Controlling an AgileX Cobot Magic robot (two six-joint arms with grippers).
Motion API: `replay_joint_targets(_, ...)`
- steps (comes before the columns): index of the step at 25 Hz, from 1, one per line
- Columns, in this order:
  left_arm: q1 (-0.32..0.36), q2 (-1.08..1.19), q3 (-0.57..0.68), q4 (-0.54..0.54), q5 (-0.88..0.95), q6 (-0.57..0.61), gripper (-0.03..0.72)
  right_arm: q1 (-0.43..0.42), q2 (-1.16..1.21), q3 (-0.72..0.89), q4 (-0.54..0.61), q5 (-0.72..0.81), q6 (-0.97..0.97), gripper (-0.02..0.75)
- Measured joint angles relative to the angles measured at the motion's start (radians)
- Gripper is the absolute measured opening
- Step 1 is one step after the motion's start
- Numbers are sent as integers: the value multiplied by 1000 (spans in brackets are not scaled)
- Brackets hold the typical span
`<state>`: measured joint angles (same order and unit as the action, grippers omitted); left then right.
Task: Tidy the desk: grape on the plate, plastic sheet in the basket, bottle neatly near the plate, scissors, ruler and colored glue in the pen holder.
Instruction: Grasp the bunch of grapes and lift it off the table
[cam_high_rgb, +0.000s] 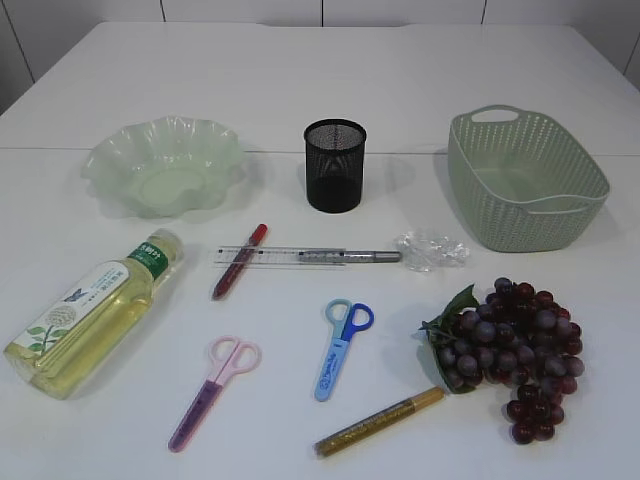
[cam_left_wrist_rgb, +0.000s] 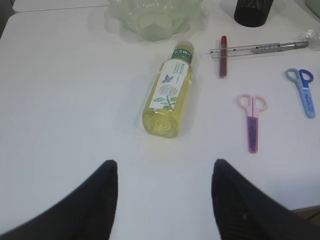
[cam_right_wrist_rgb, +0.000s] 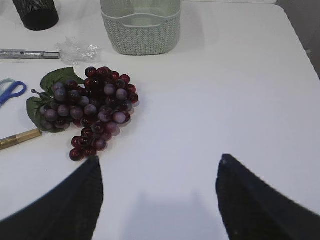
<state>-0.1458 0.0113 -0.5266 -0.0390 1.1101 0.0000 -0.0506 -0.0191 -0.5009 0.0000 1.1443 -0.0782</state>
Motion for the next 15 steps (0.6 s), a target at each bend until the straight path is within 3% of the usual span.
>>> replay_joint_targets(6,0,0,0,0,0,0,435,0,42,-59,0,48,27,548)
replay_joint_targets(15,0,207,-82,-10,40,0,435,0,443,-226,12,119,32,548)
